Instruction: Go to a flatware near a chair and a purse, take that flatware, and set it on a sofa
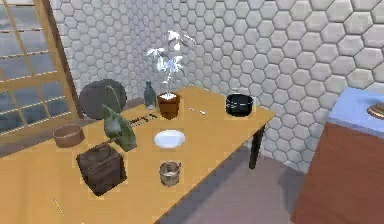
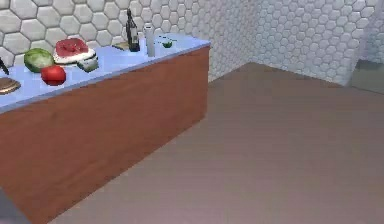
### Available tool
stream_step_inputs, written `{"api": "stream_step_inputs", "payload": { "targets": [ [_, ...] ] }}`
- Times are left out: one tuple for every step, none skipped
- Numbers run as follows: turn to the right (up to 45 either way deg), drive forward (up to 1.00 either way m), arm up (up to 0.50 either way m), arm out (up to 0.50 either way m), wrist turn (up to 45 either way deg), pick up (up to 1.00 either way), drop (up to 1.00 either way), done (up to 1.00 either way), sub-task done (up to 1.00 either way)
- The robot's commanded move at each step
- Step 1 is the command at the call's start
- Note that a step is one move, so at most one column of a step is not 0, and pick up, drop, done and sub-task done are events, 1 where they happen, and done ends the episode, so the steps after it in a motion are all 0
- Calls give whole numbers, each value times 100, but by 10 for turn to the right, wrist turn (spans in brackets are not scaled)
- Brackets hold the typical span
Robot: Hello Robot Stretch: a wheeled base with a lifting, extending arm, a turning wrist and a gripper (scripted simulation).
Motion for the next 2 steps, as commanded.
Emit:
{"api": "stream_step_inputs", "payload": {
  "targets": [
    [450,0,0,0,0,0,0,0,0],
    [450,0,0,0,0,0,0,0,0]
  ]
}}
